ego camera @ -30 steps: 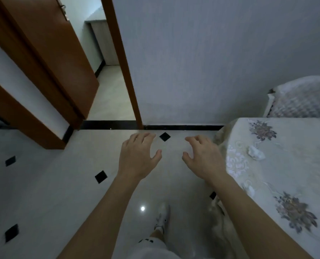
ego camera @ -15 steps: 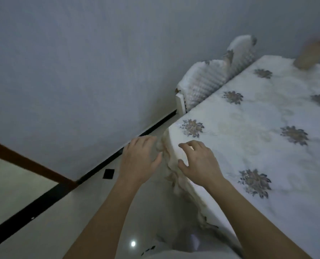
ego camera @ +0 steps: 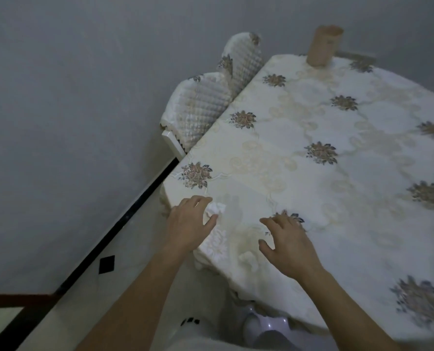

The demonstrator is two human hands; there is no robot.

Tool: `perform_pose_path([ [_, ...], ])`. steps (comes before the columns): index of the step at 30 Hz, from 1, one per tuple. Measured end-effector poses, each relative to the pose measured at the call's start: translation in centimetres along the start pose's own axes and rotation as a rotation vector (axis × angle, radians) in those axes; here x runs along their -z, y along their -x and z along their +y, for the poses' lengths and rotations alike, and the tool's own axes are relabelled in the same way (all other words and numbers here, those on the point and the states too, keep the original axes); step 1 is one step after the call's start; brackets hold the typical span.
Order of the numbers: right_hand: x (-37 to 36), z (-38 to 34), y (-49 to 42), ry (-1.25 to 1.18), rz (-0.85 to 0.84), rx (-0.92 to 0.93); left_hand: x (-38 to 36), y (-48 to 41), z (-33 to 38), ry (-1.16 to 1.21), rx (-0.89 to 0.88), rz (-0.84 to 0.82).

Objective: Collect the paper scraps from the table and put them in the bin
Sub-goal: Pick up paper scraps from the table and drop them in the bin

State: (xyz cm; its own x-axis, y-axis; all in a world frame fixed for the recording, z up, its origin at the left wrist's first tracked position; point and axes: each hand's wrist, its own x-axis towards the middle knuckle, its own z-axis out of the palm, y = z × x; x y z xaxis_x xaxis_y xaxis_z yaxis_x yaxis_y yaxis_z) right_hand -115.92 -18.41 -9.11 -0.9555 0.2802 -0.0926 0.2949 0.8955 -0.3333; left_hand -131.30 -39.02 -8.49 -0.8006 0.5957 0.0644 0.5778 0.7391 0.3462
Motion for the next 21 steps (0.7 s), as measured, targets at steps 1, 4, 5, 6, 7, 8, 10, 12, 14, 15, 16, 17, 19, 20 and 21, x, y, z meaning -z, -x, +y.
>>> perform_pose_path([
  [1,-0.4,0.5,0.3,-0.006,-0.024,-0.001,-0.6,-0.2,-0.1,0.001,0.002,-0.017],
  [4,-1.7,1.5,1.2,-0.014,-0.124,0.009,-2.2,-0.9,-0.9,0.028,0.007,-0.071],
  [5,-2.2,1.6,1.4,-0.016,-0.161,0.007,-2.6,-1.3,-1.2,0.036,0.011,-0.088],
  [6,-2.6,1.7,1.5,-0.016,-0.194,-0.003,-3.0,-1.7,-1.4,0.04,0.014,-0.104],
  [7,-3.0,1.7,1.6,-0.011,-0.228,-0.02,-3.4,-2.1,-1.7,0.045,0.018,-0.119],
  [8,-3.4,1.6,1.6,-0.005,-0.259,-0.041,-3.9,-2.5,-2.1,0.049,0.018,-0.132],
  [10,-4.5,1.3,1.8,-0.004,-0.287,-0.087,-4.9,-3.4,-2.7,0.053,0.008,-0.168],
  [12,-5.5,0.9,2.0,-0.008,-0.286,-0.147,-5.8,-4.1,-3.1,0.045,0.006,-0.217],
  [14,-6.7,0.7,2.1,-0.012,-0.279,-0.2,-6.7,-4.9,-3.3,0.024,0.01,-0.253],
  [15,-7.2,0.5,2.1,-0.023,-0.28,-0.224,-7.0,-5.1,-3.4,0.006,0.004,-0.27],
  [16,-7.8,0.3,2.2,-0.042,-0.279,-0.249,-7.4,-5.3,-3.4,-0.012,-0.009,-0.288],
  [17,-8.3,0.1,2.2,-0.061,-0.275,-0.27,-7.7,-5.5,-3.5,-0.025,-0.023,-0.304],
  [19,-9.5,-0.4,2.3,-0.093,-0.256,-0.292,-8.3,-5.9,-3.8,-0.033,-0.046,-0.331],
  [20,-10.0,-0.7,2.3,-0.1,-0.245,-0.299,-8.5,-6.2,-4.0,-0.033,-0.063,-0.333],
  [21,-10.5,-0.8,2.3,-0.098,-0.231,-0.307,-8.8,-6.3,-4.2,-0.034,-0.084,-0.33],
])
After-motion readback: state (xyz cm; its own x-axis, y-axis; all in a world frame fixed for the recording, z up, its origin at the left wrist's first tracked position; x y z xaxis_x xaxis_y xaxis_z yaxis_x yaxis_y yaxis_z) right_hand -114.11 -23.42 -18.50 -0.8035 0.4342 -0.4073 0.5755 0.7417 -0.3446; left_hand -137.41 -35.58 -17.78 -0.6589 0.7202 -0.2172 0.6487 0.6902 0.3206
